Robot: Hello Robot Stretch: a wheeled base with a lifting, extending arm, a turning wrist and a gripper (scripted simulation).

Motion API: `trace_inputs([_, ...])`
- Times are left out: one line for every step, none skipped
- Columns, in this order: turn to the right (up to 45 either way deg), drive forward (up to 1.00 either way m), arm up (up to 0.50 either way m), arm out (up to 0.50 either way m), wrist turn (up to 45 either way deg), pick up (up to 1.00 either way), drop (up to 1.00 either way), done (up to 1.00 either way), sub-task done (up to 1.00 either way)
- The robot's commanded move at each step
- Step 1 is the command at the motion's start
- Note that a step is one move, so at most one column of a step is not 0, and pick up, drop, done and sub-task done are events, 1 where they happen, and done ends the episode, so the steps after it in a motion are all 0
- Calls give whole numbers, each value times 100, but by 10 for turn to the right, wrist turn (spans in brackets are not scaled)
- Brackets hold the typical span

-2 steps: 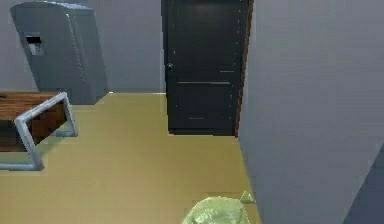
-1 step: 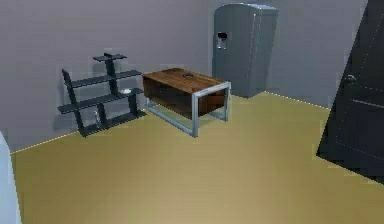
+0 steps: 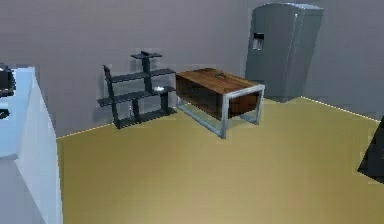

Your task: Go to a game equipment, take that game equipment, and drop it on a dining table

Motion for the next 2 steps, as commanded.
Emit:
trace_inputs([0,100,0,0,0,0,0,0,0])
trace_inputs([0,100,0,0,0,0,0,0,0])
